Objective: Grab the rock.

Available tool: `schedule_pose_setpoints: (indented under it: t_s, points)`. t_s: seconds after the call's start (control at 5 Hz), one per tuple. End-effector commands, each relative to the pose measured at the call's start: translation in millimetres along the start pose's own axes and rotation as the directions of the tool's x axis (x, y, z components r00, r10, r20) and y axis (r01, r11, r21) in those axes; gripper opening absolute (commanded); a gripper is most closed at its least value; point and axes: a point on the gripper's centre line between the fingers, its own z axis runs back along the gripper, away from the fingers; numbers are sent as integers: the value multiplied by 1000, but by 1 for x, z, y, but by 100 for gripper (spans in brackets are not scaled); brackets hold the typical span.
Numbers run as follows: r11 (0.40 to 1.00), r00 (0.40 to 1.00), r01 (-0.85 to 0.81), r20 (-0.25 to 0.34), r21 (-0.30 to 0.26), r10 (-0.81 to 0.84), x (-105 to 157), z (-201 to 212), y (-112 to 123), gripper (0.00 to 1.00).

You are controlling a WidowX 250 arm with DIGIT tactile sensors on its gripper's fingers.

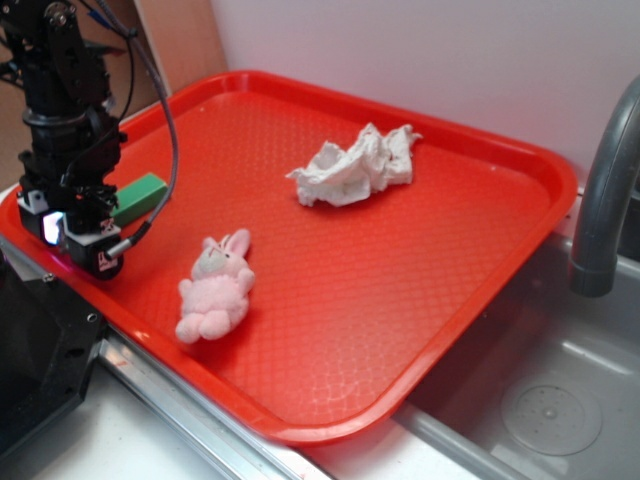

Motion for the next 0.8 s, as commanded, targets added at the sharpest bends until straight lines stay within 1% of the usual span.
schedule_pose_setpoints:
  t_s: [0.0, 0.2, 0.4, 0.6]
  points:
    - [1000, 994, -12, 111, 15, 10, -9, 77, -47, 0]
    - [996, 991, 60, 125, -69, -51, -3, 97, -72, 0]
    - [993, 972, 112, 214, -42, -101, -3, 113, -96, 0]
    - [994, 969, 112, 222, -10, -107, -3, 109, -100, 0]
